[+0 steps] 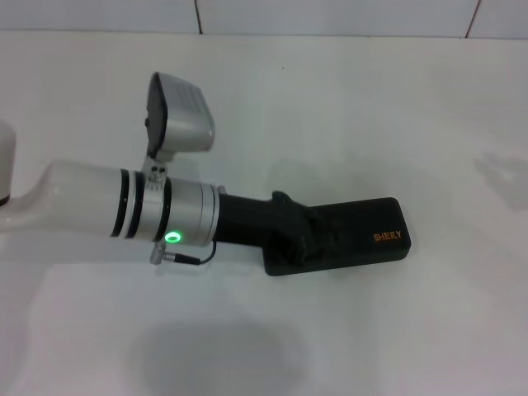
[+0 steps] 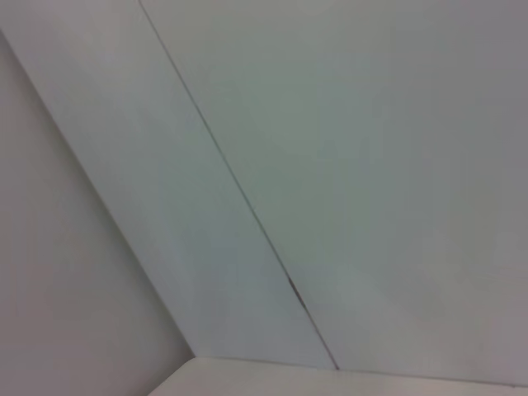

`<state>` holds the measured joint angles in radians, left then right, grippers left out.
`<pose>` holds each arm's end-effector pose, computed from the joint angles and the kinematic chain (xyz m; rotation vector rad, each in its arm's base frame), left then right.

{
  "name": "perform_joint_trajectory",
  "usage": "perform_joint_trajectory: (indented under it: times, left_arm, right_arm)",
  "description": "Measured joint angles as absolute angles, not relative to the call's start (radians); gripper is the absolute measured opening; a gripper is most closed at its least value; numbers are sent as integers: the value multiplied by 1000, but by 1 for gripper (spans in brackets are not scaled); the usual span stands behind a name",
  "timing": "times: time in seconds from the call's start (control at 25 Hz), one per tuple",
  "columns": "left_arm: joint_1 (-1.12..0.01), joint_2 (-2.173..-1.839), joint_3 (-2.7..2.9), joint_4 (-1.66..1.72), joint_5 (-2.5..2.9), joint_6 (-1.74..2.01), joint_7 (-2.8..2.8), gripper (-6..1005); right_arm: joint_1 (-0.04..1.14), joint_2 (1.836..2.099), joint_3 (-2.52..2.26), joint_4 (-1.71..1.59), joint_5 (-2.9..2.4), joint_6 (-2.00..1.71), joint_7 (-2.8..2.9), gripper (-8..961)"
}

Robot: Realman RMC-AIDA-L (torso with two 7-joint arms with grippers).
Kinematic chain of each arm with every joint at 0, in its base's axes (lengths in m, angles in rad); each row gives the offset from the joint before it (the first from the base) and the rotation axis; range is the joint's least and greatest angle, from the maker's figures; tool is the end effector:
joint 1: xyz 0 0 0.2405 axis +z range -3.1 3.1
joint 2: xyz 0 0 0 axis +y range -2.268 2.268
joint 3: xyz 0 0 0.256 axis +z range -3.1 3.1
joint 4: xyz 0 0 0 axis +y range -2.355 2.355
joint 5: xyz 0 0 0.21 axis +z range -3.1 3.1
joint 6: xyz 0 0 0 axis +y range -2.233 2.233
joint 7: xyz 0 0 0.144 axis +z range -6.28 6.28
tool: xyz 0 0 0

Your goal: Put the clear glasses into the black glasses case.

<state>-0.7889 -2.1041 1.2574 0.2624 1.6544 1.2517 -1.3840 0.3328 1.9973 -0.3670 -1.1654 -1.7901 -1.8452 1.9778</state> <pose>-0.1993 0.3348 -0.1134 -3.0091 -0.6938 -0.5508 0.2779 0.2848 0.1745 -2.2791 0.9113 0.9661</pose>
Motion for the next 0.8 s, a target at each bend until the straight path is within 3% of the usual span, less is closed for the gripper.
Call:
perform_joint_trajectory:
  times: [0.32,0.52,0.76,0.8]
  left_arm:
    - [-775,-2106,1304,307,1612,1447,-1267,177]
    - [-655,-2090,1295,511,1477,1635,-1315,176]
    - [-522,-2044,1221,771,1400,1796,-1489,214]
    - [-515,-2039,1196,784,1398,1832,-1493,233]
  right_arm:
    - [314,1992,-400,-1165,-1792,-1854,1974,200]
    - [321,1985,-439,-1122,-1801,-1924,1883,200]
    - [353,2015,-609,-1048,-1788,-1985,1687,201]
    - [355,2018,-650,-1035,-1777,-1979,1666,241]
